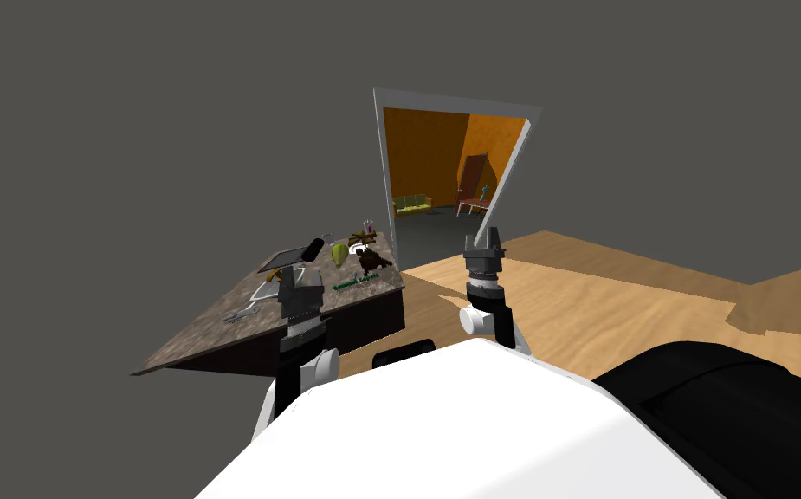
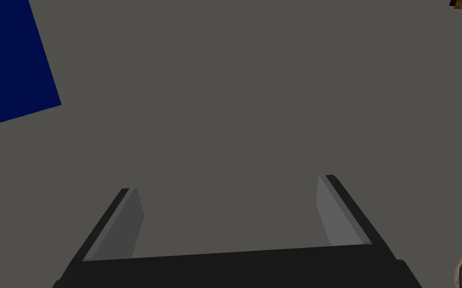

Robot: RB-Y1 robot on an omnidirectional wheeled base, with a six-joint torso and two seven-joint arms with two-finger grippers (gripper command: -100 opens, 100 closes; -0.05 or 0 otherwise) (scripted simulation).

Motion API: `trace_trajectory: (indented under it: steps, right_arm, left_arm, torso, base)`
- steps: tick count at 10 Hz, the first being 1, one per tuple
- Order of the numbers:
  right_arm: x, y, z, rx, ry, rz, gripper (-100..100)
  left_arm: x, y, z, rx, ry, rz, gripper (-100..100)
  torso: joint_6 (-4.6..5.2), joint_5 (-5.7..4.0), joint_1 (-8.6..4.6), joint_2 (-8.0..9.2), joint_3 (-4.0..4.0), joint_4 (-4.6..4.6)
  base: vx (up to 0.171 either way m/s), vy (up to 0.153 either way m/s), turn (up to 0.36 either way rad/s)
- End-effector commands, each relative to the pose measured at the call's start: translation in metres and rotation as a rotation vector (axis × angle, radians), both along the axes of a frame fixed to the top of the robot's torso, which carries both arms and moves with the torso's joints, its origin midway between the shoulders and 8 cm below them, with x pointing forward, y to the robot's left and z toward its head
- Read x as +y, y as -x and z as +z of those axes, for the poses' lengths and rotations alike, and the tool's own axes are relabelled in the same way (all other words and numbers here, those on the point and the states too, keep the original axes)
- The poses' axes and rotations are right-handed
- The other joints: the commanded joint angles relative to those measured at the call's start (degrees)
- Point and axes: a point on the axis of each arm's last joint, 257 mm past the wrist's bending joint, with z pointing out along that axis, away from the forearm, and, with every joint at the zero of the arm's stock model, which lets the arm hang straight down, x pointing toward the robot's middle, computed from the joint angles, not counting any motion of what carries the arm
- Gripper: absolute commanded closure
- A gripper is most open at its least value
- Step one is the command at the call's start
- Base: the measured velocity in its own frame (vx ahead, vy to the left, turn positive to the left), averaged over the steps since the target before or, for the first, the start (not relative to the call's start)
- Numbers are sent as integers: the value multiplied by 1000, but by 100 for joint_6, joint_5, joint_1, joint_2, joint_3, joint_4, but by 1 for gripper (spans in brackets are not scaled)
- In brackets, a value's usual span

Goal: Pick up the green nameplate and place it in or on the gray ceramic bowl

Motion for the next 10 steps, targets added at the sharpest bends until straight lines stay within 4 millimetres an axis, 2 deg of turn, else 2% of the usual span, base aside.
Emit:
trace_trajectory:
  steps: [1, 10]
  right_arm:
    - [0, 0, 0, 0, 0, 0, 0]
    - [0, 0, 0, 0, 0, 0, 0]
  left_arm:
    - [-5, -7, -4, 28, -17, -29, -100]
    - [-29, -49, -33, 212, -34, -145, -100]
  torso:
    - [0, 0, 0, 0, 0, 0]
    - [-1, 2, 9, 8, 5, 2]
  base:
    - [-22, 9, -56]
    - [-41, 34, -69]
